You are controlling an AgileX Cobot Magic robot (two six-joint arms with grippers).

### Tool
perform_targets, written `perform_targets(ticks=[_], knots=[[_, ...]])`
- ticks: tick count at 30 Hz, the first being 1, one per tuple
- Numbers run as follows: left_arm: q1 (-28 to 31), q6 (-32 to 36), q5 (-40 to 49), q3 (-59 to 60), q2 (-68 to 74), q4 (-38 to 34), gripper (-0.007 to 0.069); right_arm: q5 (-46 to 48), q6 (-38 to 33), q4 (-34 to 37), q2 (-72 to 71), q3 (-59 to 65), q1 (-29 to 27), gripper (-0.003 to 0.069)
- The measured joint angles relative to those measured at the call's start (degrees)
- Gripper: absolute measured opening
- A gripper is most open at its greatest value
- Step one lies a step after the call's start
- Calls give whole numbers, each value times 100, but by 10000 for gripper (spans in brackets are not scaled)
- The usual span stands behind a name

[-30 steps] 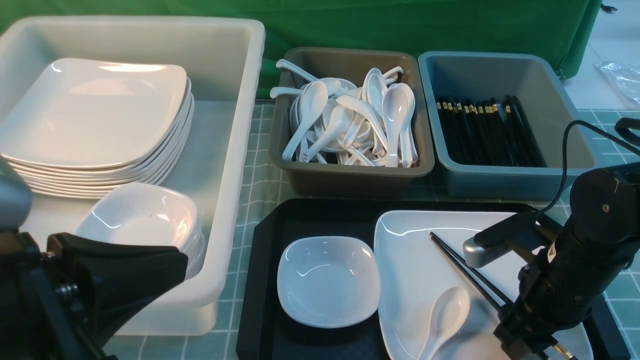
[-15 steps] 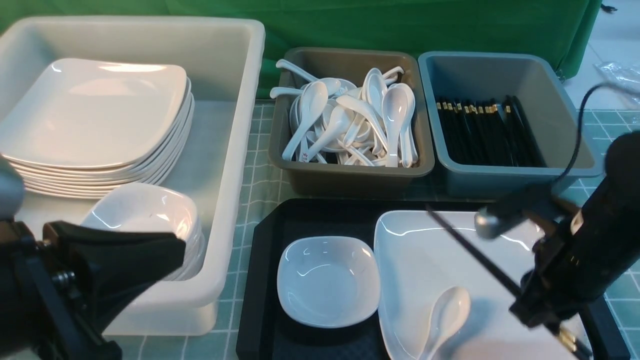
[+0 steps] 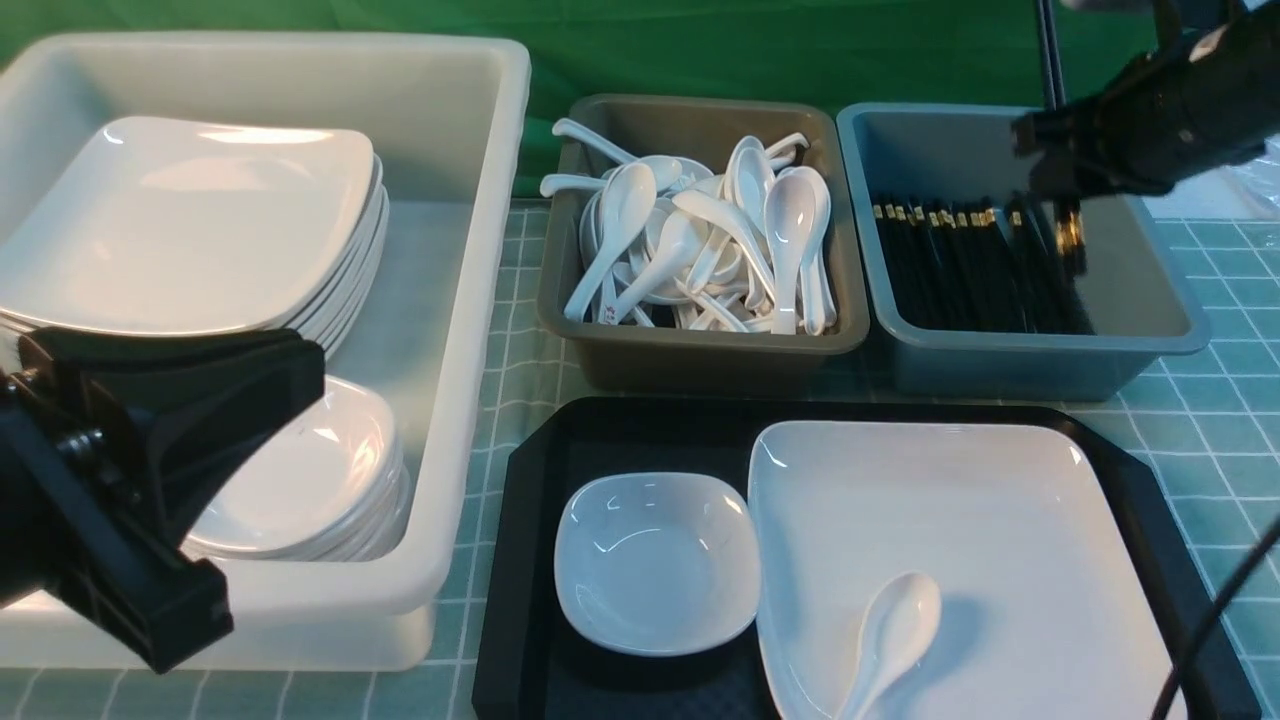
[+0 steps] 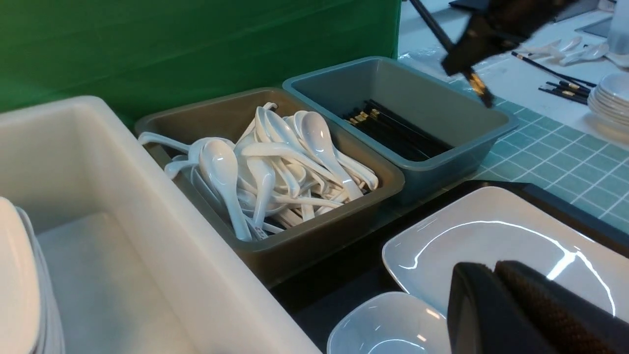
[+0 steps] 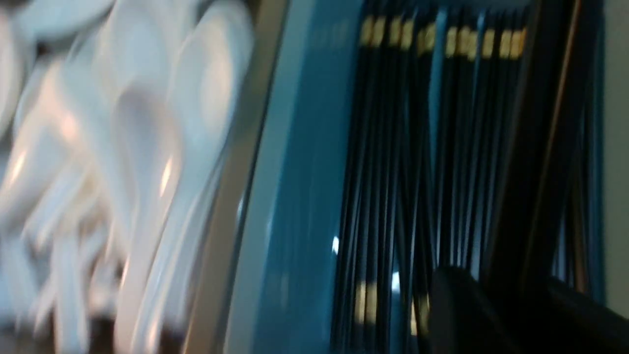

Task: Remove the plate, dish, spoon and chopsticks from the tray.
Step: Use the right arm to put the chopsticks into the small storage box on the right, then use the left arm to grab a soup spoon from the plate

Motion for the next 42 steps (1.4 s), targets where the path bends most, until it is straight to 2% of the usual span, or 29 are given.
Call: perform_targets(ticks=[2, 4, 8, 10, 12, 17, 20, 25, 31, 35, 38, 42], knots=[[0, 24, 0, 0, 0, 0, 17, 68, 169, 42, 368, -351, -44, 150], [0, 100, 0, 0, 0, 0, 17, 269, 342, 60, 744, -662, -52, 195], [0, 113, 0, 0, 0, 0, 17, 699, 393, 53, 854, -780, -52, 467], [0, 113, 12, 0, 0, 6, 17, 927, 376, -39, 733, -780, -52, 494], [0, 113, 56, 0, 0, 6, 17, 1185, 325, -239, 529, -780, -47, 463], [0, 113, 267, 0, 149, 24, 17, 2083, 147, -760, -242, -759, 64, 261], [0, 113, 483, -8, 360, 11, 17, 2402, 124, -917, -797, -455, 204, 206], [-212, 107, 1134, -352, 1100, -78, 17, 2386, 144, -1156, -2354, 1108, 665, 202], [-1181, -161, 1291, -1038, 2286, 283, 17, 2121, 353, -1175, -4198, 3277, 1171, 202], [-2165, -1101, 1363, -1658, 3439, 1250, 17, 2114, 424, -1199, -5126, 4224, 1236, 202], [-2945, -2068, 1539, -2434, 4447, 2151, 17, 2114, 403, -1216, -5876, 4776, 1248, 202], [-3499, -2732, 1952, -3383, 5614, 2677, 41, 2128, 216, -1216, -6620, 5047, 1248, 203]])
